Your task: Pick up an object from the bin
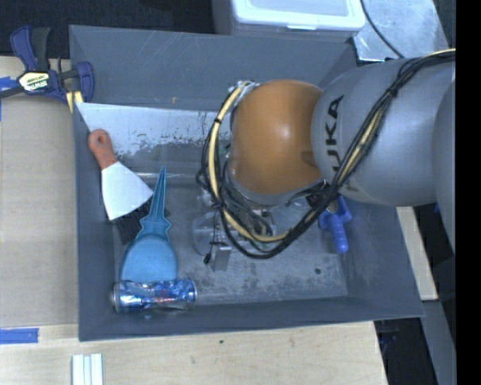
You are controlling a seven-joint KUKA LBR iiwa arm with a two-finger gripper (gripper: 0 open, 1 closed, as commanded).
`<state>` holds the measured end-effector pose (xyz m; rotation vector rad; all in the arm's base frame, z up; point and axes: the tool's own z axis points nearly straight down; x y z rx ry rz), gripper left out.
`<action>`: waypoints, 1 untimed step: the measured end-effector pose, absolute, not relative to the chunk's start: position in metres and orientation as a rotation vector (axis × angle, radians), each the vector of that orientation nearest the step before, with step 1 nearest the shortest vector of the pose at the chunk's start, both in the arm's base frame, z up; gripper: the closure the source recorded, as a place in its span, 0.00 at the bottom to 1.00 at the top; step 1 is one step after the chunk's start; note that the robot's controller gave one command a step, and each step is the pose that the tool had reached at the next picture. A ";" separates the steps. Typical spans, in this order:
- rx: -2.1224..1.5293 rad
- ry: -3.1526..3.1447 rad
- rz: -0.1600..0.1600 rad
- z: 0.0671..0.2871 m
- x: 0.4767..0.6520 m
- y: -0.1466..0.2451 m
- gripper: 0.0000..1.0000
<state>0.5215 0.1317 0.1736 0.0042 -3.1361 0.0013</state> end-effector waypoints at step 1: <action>-0.001 -3.144 -0.001 0.178 0.523 0.131 0.00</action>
Offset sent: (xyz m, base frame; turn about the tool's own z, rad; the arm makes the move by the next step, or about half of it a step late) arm -0.0325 0.0635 -0.1036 -0.3392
